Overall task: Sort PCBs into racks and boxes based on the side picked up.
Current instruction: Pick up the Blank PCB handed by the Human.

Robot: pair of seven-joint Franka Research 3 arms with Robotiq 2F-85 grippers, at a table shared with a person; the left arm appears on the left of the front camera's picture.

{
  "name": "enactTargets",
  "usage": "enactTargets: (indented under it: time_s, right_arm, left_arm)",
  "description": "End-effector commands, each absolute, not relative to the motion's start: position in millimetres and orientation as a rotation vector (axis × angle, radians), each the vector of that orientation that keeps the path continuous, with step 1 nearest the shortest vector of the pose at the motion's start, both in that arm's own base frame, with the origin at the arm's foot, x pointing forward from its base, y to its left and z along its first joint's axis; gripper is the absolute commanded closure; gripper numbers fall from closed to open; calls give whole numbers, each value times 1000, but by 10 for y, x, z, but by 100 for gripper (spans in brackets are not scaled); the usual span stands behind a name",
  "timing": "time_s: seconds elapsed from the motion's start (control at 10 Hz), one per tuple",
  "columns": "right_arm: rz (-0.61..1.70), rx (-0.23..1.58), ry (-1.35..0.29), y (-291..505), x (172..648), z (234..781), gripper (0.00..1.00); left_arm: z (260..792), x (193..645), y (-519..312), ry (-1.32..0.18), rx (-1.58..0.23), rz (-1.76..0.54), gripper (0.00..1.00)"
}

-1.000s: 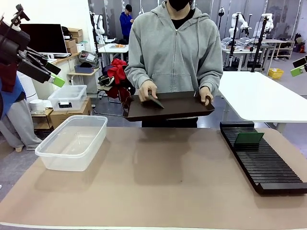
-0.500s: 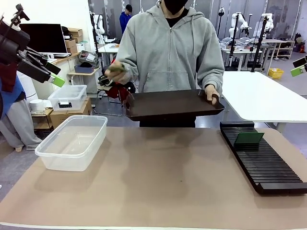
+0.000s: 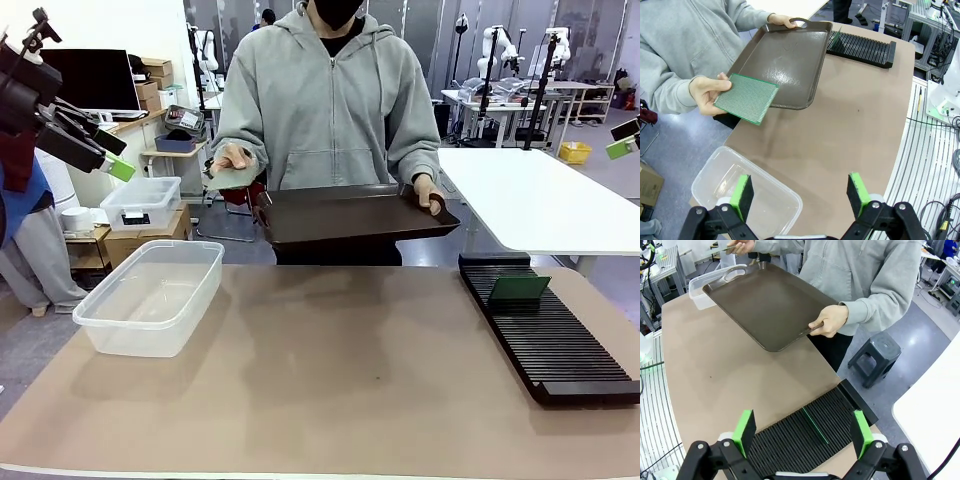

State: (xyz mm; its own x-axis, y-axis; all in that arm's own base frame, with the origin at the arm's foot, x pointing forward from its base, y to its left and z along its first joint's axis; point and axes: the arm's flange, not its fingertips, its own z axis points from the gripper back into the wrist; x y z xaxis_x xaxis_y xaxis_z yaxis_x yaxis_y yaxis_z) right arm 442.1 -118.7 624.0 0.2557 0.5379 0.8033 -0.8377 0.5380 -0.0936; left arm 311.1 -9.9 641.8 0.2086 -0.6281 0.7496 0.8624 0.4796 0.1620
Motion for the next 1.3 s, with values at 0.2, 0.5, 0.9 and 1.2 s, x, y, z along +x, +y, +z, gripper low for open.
enactTargets:
  time_s: [0.2, 0.5, 0.9, 1.2]
  right_arm:
    - [964, 385, -899, -1169, 4414, 6242, 0]
    - [964, 385, -899, -1169, 4414, 6242, 0]
    - [964, 385, -899, -1169, 4414, 6242, 0]
    - [964, 385, -899, -1169, 4414, 6242, 0]
  left_arm:
    - [6412, 3120, -104, -863, -322, -1061, 0]
    - [6412, 3120, -104, -863, -322, -1061, 0]
    - [6412, 3120, -104, -863, -322, -1061, 0]
    - [6412, 3120, -104, -863, -322, -1061, 0]
